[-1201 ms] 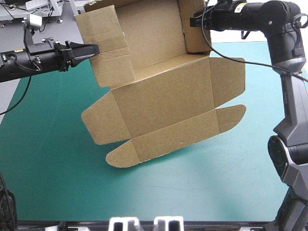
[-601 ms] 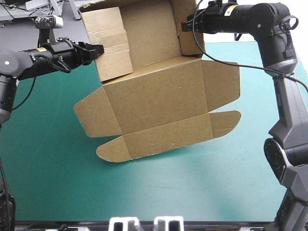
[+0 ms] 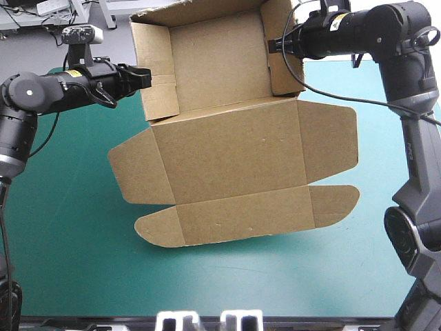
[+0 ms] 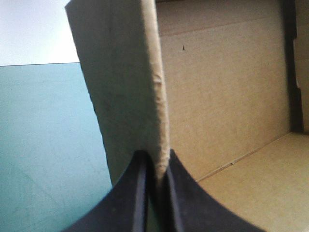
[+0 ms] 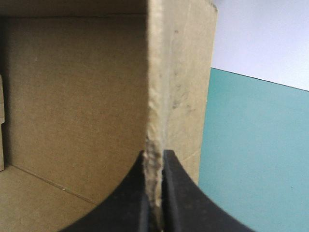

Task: Fold the box

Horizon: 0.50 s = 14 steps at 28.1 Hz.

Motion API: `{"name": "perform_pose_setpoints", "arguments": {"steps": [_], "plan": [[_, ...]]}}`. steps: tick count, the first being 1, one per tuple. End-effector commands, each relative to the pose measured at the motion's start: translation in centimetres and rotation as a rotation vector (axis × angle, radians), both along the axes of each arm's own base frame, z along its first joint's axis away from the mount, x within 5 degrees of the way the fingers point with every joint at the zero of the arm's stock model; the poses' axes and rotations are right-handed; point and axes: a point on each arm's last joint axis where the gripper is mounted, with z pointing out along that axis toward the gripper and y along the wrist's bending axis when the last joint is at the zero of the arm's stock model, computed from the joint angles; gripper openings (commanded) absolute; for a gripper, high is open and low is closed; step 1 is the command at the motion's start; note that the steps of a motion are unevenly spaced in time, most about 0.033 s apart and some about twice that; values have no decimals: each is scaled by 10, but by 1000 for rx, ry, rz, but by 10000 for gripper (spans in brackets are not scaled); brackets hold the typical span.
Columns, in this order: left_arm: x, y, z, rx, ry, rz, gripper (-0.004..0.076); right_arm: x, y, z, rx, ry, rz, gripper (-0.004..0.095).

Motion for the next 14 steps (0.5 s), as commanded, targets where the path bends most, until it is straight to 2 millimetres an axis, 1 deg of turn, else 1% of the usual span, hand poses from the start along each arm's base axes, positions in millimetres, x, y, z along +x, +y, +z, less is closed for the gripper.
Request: {"name": "perform_pose_setpoints", "arguments": {"steps": [1,3,4,5,9,11,12,14], "plan": [[-26,-16,30,-21,-49,-15,-10,-30,16,17,83,1,107,-3],[-26,-18,21,105,6,19,-10,-26,22,3,46,52,94,-3],[-25,-20,11,170,67,34,-10,-22,27,-15,0,108,82,-3],[-24,-22,7,197,87,37,-10,-19,29,-27,-20,149,82,-3],[-12,-33,-20,276,227,11,-10,-12,35,-73,-103,300,78,-3],[-4,-41,-36,305,299,-14,-10,-9,34,-94,-150,360,65,-3],[1,-45,-44,323,330,-28,-10,-8,33,-107,-179,400,58,-4],[9,-50,-57,336,376,-31,-10,-7,32,-126,-217,452,51,-4]]}}
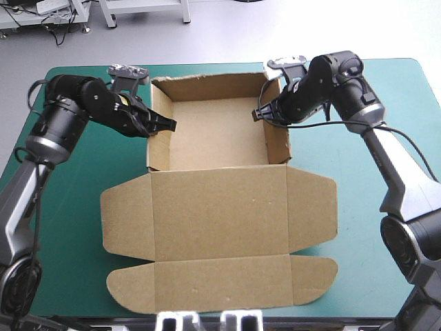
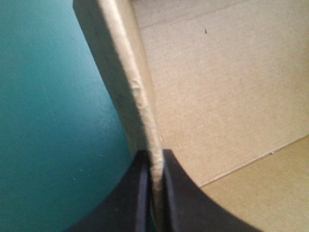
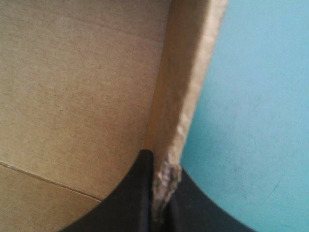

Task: Fold the box

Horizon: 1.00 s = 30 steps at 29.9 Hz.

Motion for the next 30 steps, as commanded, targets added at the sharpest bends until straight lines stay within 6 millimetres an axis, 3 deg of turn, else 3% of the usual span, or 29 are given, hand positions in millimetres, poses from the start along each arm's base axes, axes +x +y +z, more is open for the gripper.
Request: {"name": "perform_pose_setpoints", "arguments": {"steps": [1,7,16,22,30], "plan": [[9,-16,-1,-77,-7,-5,-10,-19,-2,-2,-26,30,37,-4],[37,-25,-48,-36,149,28,-10,-12,-10,-39,-149,78,-2,-5],[60,-27,-94,43,262,90,-10,26,-6,-86,-46,99,-62,-5],[64,-25,-97,67,237,98,-10,43,-12,-110,11,143,-103,-5],[62,-25,-99,67,266,88,-9,44,-13,-110,-44,102,-27,30]]}}
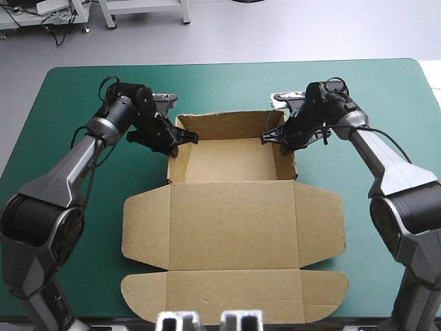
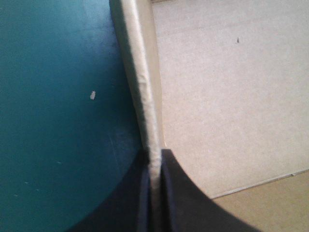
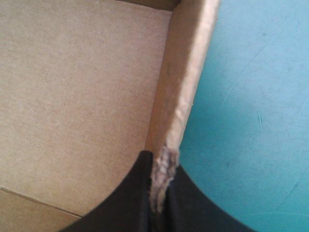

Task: Fold the box

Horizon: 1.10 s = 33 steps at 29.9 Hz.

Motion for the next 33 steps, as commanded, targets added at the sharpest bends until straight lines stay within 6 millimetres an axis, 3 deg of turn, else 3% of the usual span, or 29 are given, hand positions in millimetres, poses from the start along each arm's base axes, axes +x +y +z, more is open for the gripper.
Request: {"name": "perform_pose_setpoints", "arguments": {"steps": [1,7,9,15,25,33], "plan": [[1,3,8,19,-41,-6,-4,9,3,4,3,-119,54,68],[0,1,15,-3,-34,-28,10,8,3,4,-14,-110,94,365],[-1,0,18,-14,-28,-53,15,8,3,5,-13,-113,95,416],[-6,0,19,-6,26,-71,109,11,3,27,-20,-150,106,446],[-3,-10,11,-90,68,-100,513,14,-8,64,-136,-219,116,498],[2,-5,25,-29,-5,-106,534,16,-9,80,-149,-283,109,500]]}}
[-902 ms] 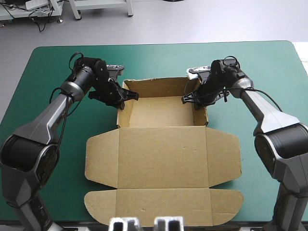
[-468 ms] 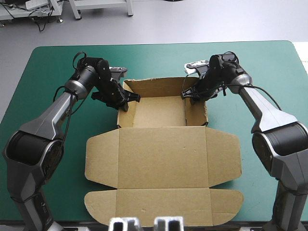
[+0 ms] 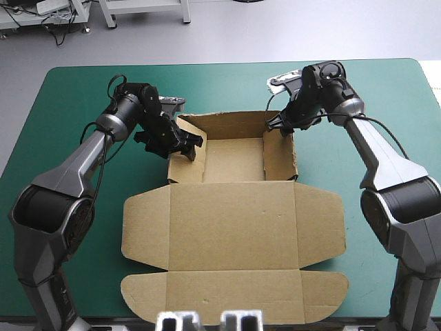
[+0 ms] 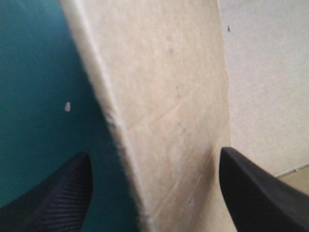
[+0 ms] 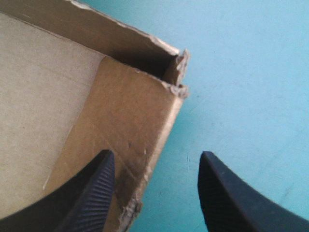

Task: Fold the box

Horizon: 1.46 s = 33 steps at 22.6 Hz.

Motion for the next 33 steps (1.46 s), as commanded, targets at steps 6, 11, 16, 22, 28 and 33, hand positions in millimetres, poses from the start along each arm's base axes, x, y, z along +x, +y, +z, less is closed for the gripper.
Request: {"name": "perform_pose_setpoints", "arguments": {"steps": [6,11,16,22,28,33], "plan": [[-1,3,91,-63,-225,41,534,-13,-6,77,44,-189,0,500],[-22,0,161,-243,-388,39,519,-33,-11,118,70,-304,30,496],[-87,28,235,-220,-638,4,344,-58,-15,148,144,-358,18,452],[-180,61,281,-199,-838,-72,69,-56,-12,110,130,-218,11,422],[-240,88,207,-58,-695,-85,40,-49,-12,42,106,-61,-13,422],[-282,103,157,-53,-702,-64,40,-47,-9,31,131,-43,-20,421]]}}
